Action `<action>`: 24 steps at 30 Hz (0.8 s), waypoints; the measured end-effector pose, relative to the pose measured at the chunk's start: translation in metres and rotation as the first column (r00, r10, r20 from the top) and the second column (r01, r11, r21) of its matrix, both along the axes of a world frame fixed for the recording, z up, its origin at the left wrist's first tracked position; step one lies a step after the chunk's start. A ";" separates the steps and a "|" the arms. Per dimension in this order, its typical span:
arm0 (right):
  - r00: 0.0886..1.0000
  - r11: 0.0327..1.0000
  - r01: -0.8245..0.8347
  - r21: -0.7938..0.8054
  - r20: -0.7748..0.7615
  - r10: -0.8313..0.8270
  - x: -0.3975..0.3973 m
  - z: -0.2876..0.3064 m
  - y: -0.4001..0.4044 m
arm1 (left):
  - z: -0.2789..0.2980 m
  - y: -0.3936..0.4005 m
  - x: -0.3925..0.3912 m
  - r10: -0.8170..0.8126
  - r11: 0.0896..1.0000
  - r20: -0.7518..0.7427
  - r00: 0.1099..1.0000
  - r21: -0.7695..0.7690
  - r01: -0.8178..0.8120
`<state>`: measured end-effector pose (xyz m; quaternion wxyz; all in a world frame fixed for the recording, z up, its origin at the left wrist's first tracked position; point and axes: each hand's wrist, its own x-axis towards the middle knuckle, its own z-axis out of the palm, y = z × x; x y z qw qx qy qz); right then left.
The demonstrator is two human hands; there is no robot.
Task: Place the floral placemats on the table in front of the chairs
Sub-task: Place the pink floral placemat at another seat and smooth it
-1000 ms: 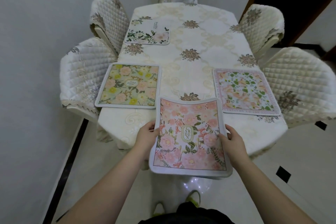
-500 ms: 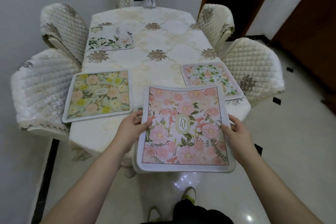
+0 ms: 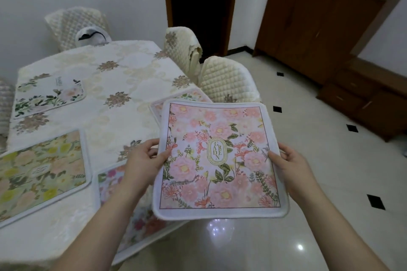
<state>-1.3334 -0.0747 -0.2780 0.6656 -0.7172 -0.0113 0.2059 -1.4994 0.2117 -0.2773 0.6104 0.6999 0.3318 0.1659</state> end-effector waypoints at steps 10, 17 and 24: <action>0.992 0.988 0.127 0.084 -0.003 -0.127 0.096 0.029 -0.131 | 0.050 -0.091 0.142 -0.130 0.977 0.090 0.987 -0.160 0.143; 0.984 0.979 0.178 0.099 -0.038 -0.175 0.156 0.038 -0.190 | 0.056 -0.144 0.210 -0.187 0.957 0.081 0.979 -0.210 0.200; 0.976 0.972 0.219 0.090 -0.037 -0.217 0.211 0.031 -0.198 | 0.048 -0.151 0.272 -0.179 0.952 0.083 0.980 -0.236 0.193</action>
